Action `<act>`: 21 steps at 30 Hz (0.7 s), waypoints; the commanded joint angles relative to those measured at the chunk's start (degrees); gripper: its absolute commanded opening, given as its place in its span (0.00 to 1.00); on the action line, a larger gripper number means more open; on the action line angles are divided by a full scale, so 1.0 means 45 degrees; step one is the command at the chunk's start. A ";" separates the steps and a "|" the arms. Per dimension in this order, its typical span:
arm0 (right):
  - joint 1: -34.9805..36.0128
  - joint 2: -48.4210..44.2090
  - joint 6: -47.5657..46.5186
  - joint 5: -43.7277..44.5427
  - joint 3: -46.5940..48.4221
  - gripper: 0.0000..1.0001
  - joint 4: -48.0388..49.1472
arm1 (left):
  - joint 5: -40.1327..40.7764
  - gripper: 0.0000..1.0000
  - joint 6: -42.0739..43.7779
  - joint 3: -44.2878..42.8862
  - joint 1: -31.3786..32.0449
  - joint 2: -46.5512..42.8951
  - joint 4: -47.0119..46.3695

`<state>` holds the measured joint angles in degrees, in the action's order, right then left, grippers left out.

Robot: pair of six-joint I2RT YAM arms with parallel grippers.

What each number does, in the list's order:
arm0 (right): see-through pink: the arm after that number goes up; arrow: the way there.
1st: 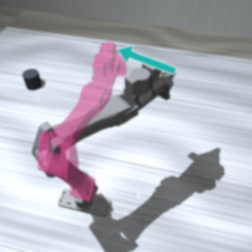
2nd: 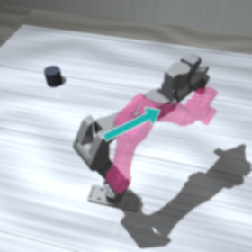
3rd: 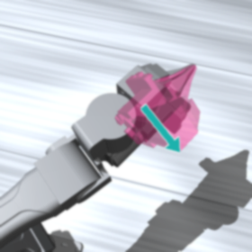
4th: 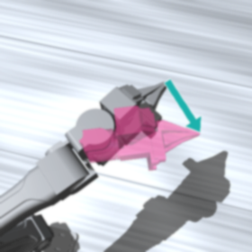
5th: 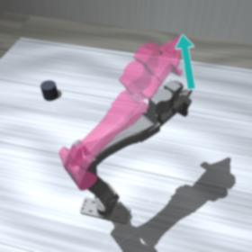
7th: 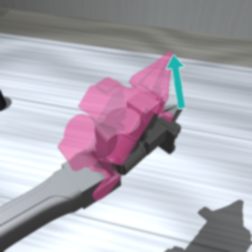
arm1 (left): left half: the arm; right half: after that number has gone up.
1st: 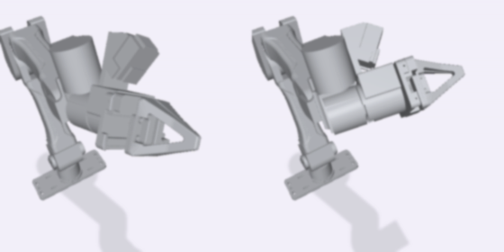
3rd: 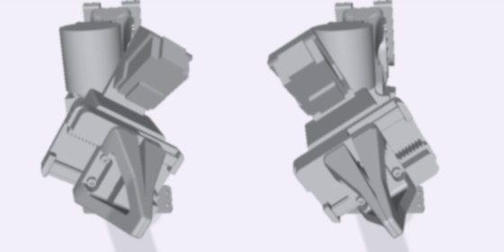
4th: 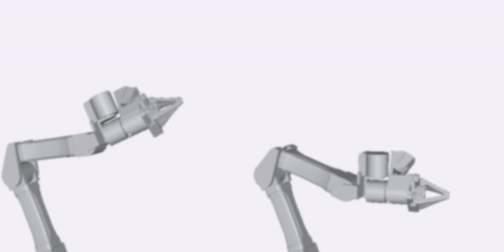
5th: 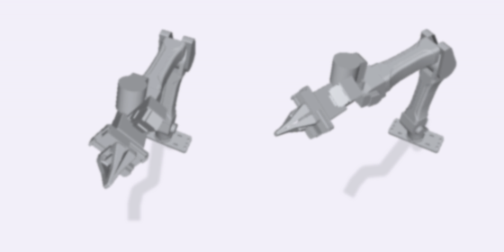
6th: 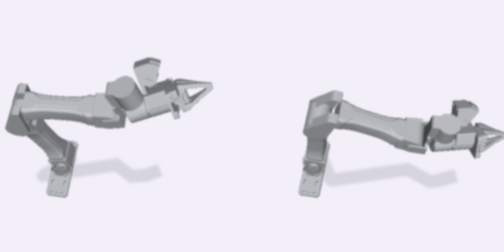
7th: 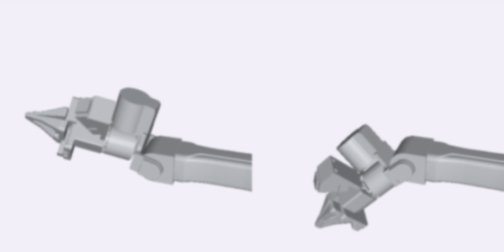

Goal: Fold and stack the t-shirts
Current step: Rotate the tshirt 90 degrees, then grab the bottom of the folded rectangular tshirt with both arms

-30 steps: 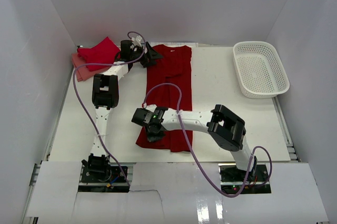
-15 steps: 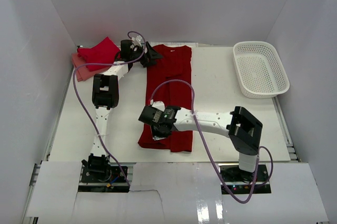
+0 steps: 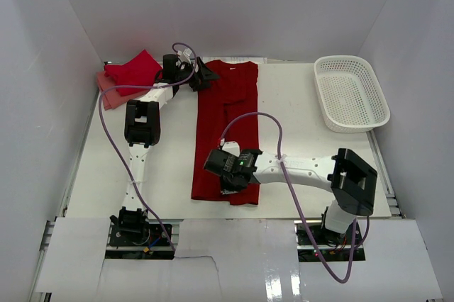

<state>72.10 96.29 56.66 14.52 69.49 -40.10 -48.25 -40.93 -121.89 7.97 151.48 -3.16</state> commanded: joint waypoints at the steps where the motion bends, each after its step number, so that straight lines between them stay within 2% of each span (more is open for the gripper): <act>1: 0.0073 -0.0811 0.0552 0.0386 -0.0616 0.17 0.0277 | -0.0059 0.98 0.0286 -0.0414 -0.0052 -0.0127 0.0155; 5: 0.0073 -0.1046 0.0689 0.0152 -0.1320 0.18 0.0860 | -0.0059 0.98 0.0306 -0.0434 -0.0052 -0.0107 0.0174; 9: 0.0092 -0.0579 0.0338 0.0054 -0.0719 0.41 0.0787 | -0.0040 0.98 0.0345 -0.0434 -0.0052 -0.0127 0.0213; 21: 0.0287 0.1530 -0.0443 0.0346 0.1587 0.42 -0.0250 | -0.0001 0.98 0.0404 -0.0512 -0.0052 -0.0107 0.0292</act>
<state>73.06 102.24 55.55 14.28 73.87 -39.18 -48.25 -40.29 -121.89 7.97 151.48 -2.98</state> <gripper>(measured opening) 0.422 0.977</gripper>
